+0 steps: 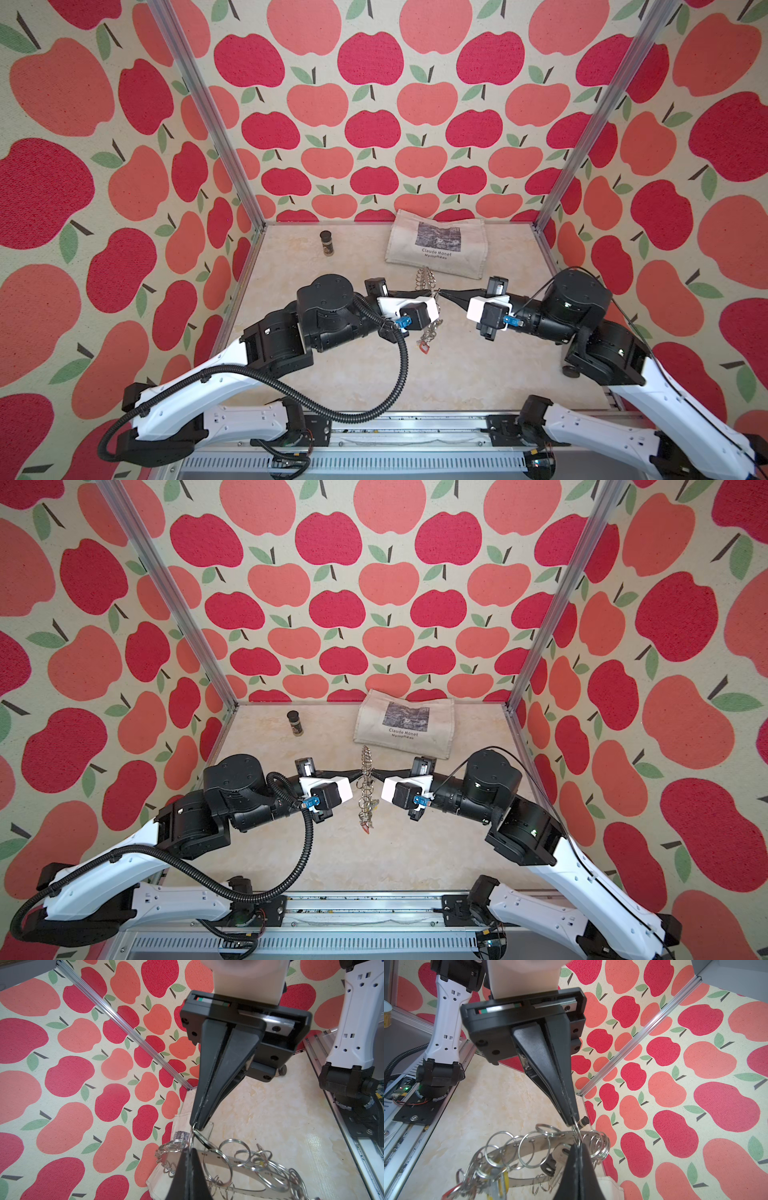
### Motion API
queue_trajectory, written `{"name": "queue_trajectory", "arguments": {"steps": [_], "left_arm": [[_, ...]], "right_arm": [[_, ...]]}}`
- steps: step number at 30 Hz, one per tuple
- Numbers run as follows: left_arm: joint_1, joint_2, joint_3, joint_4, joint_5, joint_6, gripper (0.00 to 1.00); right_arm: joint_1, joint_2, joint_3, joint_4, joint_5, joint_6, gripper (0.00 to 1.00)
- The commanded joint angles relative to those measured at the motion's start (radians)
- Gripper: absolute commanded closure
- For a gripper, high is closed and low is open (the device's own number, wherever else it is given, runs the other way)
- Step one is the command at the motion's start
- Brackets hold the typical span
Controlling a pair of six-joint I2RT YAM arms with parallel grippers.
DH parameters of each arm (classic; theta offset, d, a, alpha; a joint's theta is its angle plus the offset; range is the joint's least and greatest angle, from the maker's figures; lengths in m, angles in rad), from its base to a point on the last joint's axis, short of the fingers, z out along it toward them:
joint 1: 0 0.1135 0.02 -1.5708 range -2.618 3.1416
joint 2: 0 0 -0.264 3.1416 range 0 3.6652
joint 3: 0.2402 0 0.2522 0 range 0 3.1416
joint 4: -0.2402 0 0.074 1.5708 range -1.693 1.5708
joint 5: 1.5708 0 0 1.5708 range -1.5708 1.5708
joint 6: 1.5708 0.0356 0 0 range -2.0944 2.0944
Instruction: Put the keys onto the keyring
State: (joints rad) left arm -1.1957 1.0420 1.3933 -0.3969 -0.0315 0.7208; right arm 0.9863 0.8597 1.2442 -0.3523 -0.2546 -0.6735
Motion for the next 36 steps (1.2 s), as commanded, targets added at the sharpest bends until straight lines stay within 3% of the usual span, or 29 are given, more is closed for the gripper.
{"name": "queue_trajectory", "arguments": {"steps": [1,36], "left_arm": [[0.001,0.011,0.037,-0.04,0.013,-0.029,1.0],[0.019,0.041,0.092,-0.14,0.056,-0.069,1.0]], "right_arm": [[0.006,-0.017,0.004,0.046,-0.032,0.012,1.0],[0.008,-0.017,-0.003,0.064,-0.07,0.02,1.0]]}}
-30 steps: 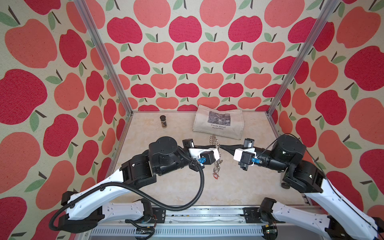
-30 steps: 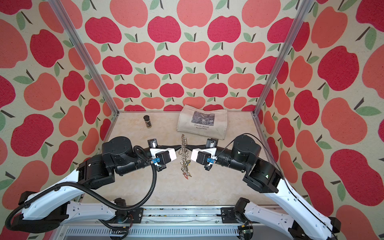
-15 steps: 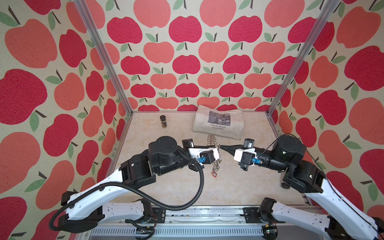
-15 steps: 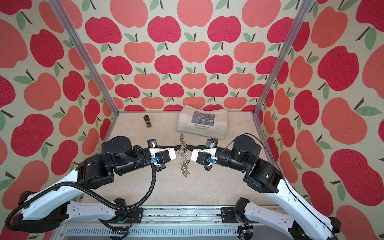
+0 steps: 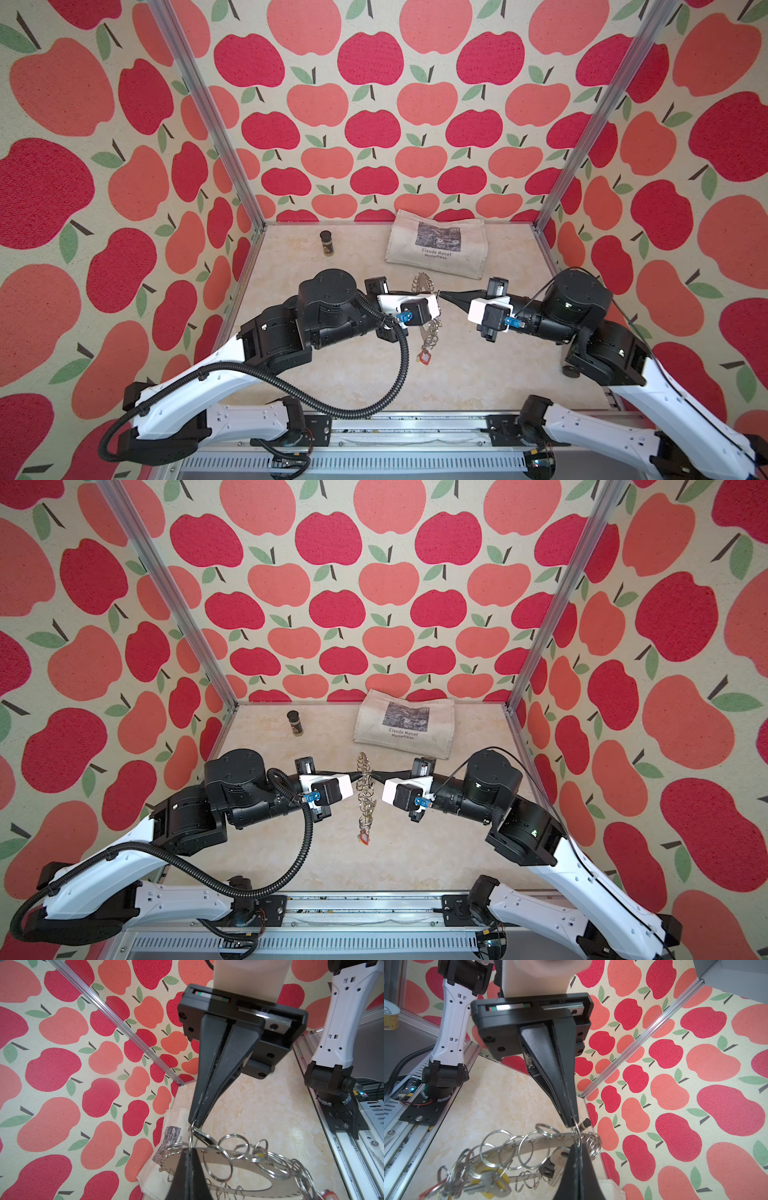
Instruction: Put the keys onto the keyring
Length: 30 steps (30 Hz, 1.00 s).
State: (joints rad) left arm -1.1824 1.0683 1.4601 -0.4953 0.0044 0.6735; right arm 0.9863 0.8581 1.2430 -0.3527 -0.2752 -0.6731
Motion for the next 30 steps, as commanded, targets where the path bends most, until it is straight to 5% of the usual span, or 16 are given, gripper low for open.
{"name": "queue_trajectory", "arguments": {"steps": [1,30], "left_arm": [[0.008,0.015,0.027,-0.045,0.023,-0.024,1.0],[0.03,0.056,0.089,-0.093,0.087,-0.069,1.0]], "right_arm": [[0.008,-0.015,-0.001,0.067,-0.051,0.019,1.0],[0.061,0.002,0.006,0.004,-0.015,-0.05,1.0]]}}
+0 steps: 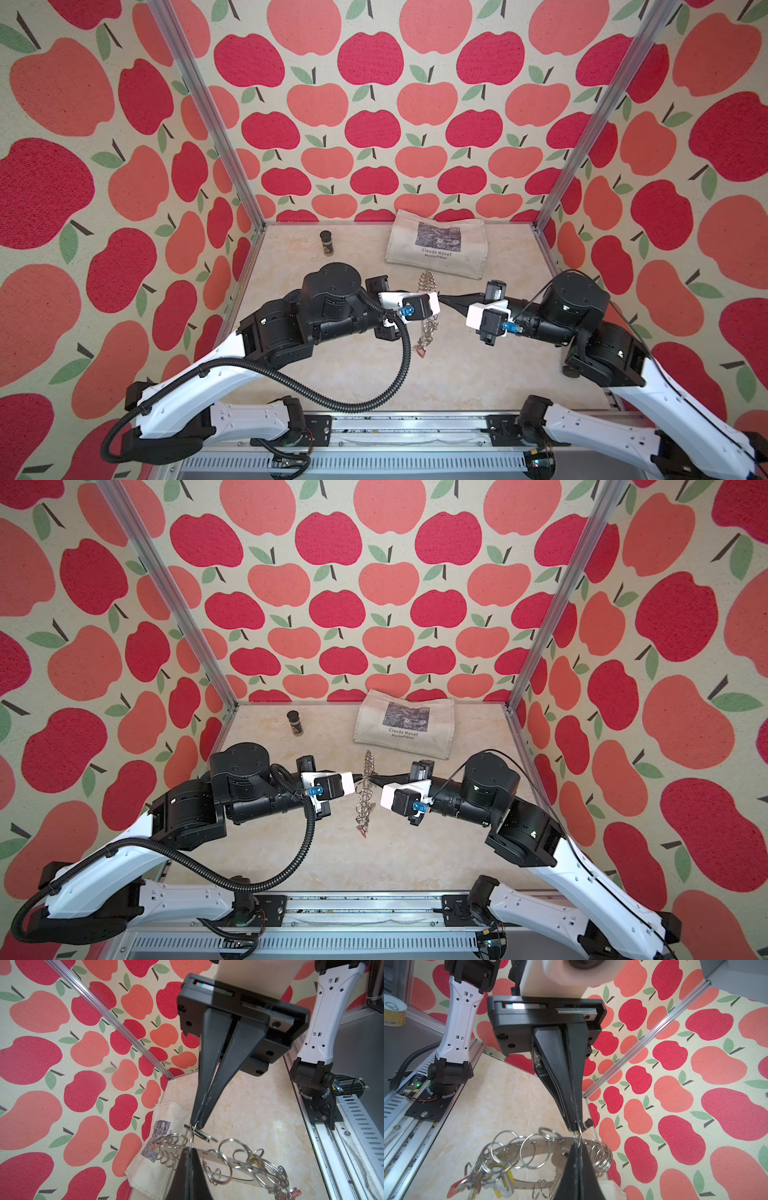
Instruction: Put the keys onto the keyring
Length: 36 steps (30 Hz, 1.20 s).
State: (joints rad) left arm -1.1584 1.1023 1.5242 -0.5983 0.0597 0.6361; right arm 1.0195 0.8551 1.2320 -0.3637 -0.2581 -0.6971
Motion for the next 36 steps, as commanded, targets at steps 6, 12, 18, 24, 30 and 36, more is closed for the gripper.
{"name": "queue_trajectory", "arguments": {"steps": [6,12,18,24,30,36], "left_arm": [[0.017,0.031,0.042,-0.016,0.055,-0.045,1.0],[0.025,0.039,0.056,-0.033,0.064,-0.055,1.0],[0.034,0.044,0.065,-0.047,0.077,-0.065,1.0],[0.042,0.056,0.077,-0.067,0.092,-0.077,1.0],[0.051,0.061,0.085,-0.081,0.104,-0.085,1.0],[0.063,0.065,0.09,-0.088,0.121,-0.095,1.0]], "right_arm": [[0.037,0.005,0.015,0.017,-0.022,-0.036,1.0],[0.051,0.006,0.017,0.011,-0.014,-0.046,1.0],[0.061,0.005,0.016,0.008,-0.006,-0.056,1.0],[0.068,-0.002,0.013,0.016,-0.005,-0.059,1.0],[0.07,-0.009,0.009,0.025,-0.004,-0.058,1.0],[0.072,-0.017,0.0,0.035,-0.006,-0.057,1.0]]}}
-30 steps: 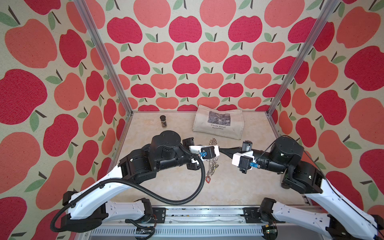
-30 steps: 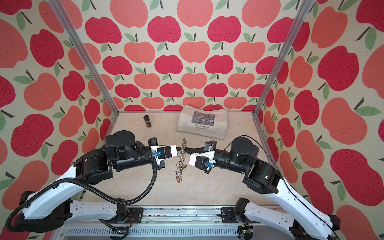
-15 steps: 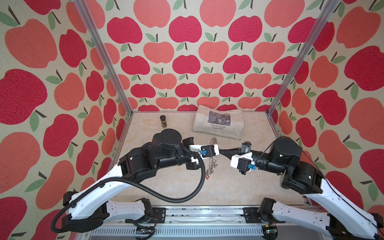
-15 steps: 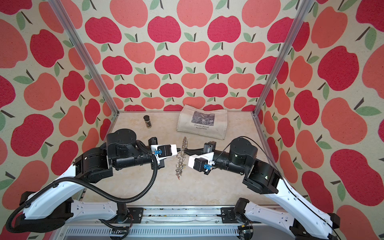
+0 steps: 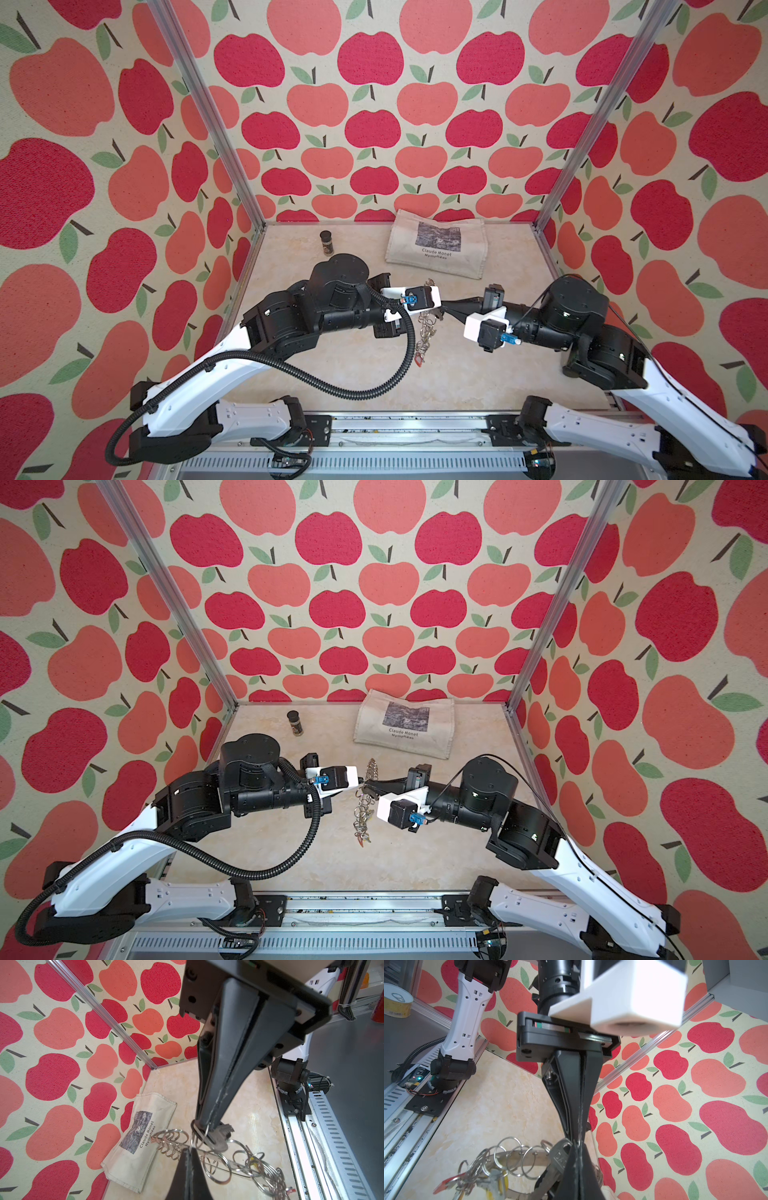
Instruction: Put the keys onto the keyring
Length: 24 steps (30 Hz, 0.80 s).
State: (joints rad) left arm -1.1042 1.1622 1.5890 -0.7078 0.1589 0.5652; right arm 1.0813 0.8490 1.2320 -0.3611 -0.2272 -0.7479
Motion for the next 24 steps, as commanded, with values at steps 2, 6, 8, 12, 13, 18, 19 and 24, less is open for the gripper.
{"name": "queue_trajectory", "arguments": {"steps": [2,6,8,12,13,18,19,24], "left_arm": [[0.009,0.004,0.026,0.026,0.022,-0.024,1.0],[0.01,-0.008,0.028,0.041,0.023,-0.029,1.0],[0.012,-0.016,0.029,0.047,0.023,-0.034,1.0],[0.013,-0.021,0.03,0.033,0.001,-0.034,1.0],[0.014,-0.023,0.027,0.034,-0.009,-0.032,1.0],[0.012,-0.048,-0.012,0.084,-0.039,-0.01,1.0],[0.013,-0.052,-0.019,0.093,-0.041,-0.005,1.0],[0.003,-0.054,-0.029,0.116,-0.058,0.011,1.0]], "right_arm": [[0.01,-0.005,0.005,0.018,-0.037,-0.01,1.0],[0.012,0.006,0.015,-0.021,-0.015,-0.016,1.0],[0.012,0.005,0.014,-0.038,-0.003,-0.016,1.0],[0.012,-0.018,0.018,-0.055,0.019,-0.003,1.0],[0.012,-0.025,0.021,-0.057,0.02,0.004,1.0],[0.012,-0.037,0.031,-0.092,0.047,0.045,1.0],[0.012,-0.036,0.033,-0.099,0.053,0.055,1.0],[0.011,-0.019,0.048,-0.122,0.071,0.103,1.0]]}}
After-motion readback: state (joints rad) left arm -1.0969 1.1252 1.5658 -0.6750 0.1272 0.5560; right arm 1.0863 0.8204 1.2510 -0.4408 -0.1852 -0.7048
